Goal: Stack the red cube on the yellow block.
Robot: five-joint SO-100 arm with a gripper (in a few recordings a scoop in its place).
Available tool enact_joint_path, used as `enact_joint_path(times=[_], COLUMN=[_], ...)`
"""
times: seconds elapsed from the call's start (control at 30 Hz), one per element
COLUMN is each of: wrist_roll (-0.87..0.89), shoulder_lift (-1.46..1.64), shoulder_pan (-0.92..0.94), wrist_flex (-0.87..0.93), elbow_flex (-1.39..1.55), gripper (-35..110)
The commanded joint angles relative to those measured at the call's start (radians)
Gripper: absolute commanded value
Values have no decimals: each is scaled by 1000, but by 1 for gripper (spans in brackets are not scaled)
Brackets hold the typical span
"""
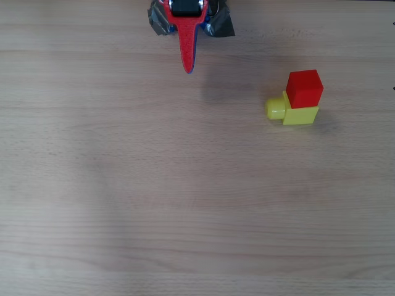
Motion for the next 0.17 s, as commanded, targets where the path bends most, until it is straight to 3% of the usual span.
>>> enact_joint_path(times=[0.0, 0.13], wrist_roll=[8, 8], shoulder_lift=[18, 18], shoulder_pan=[-5, -5], wrist_flex=[9, 9], elbow_flex=[-26, -26], gripper=[0, 0])
